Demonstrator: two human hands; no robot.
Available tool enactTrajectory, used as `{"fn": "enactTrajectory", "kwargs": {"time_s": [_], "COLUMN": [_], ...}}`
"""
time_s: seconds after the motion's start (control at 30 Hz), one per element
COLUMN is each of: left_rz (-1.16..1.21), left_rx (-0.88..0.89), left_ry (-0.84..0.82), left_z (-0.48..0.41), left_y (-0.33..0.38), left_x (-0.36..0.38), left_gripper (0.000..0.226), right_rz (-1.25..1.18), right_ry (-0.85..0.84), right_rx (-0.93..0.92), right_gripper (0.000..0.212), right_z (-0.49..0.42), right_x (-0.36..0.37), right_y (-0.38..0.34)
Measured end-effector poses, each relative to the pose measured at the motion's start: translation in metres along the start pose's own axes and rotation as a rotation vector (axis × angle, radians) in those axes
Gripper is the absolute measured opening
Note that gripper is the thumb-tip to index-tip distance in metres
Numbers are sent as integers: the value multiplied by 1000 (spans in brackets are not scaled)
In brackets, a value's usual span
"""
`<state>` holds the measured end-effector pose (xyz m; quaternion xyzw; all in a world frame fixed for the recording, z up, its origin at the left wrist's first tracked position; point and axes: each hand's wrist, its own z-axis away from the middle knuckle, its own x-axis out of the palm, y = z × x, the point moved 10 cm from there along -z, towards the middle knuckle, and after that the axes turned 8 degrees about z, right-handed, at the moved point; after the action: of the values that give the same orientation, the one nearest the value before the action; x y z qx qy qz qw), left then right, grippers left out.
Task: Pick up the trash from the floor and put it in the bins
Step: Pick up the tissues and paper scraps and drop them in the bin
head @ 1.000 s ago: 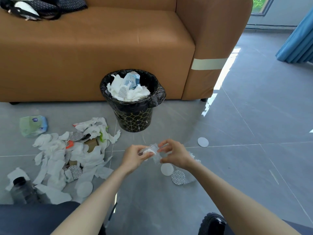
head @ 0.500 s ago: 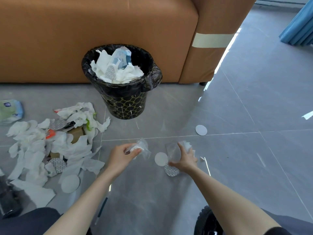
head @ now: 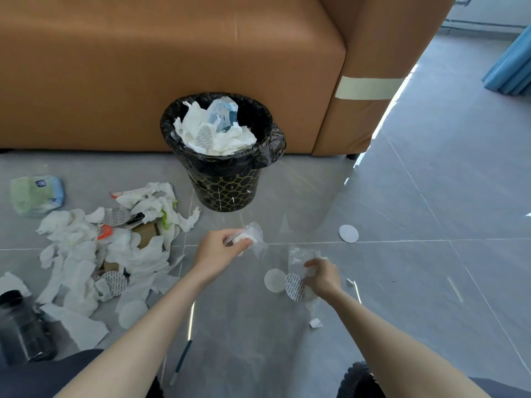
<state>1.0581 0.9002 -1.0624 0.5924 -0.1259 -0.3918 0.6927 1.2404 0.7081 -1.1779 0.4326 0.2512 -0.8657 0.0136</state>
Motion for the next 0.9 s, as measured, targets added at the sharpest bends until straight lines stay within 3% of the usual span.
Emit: {"fn": "enactTrajectory", "kwargs": {"time_s": [0.13,0.27,0.47,0.7,0.8,0.9], "left_rz": [9,-25,-22,171,149,124], "left_rx": [103,127,36,-53,-42,-42], "left_ry": [2,103,287,299,219,110], "left_z": [-16,-42,-82,-132,-142,-141], "left_y": [61,117,158,153,158,160], "left_x": [-20,-63,-127,-136,-126,-116], "left_gripper": [26,47,52,47,51,54], "right_rz": [-157,-319,-546,-712,-726,-598], "right_ry": [59,131,175,156,178,52], "right_rx": [-77,-211,-308,-347,-353,-367], "right_gripper": [38,38,43,46,43,51], "right_z": [11,17,10,-24,-37,-51], "right_x": [-58,-124,-191,-193,-183,-159], "right_y": [-49,-122,-227,-319,-343,-362]}}
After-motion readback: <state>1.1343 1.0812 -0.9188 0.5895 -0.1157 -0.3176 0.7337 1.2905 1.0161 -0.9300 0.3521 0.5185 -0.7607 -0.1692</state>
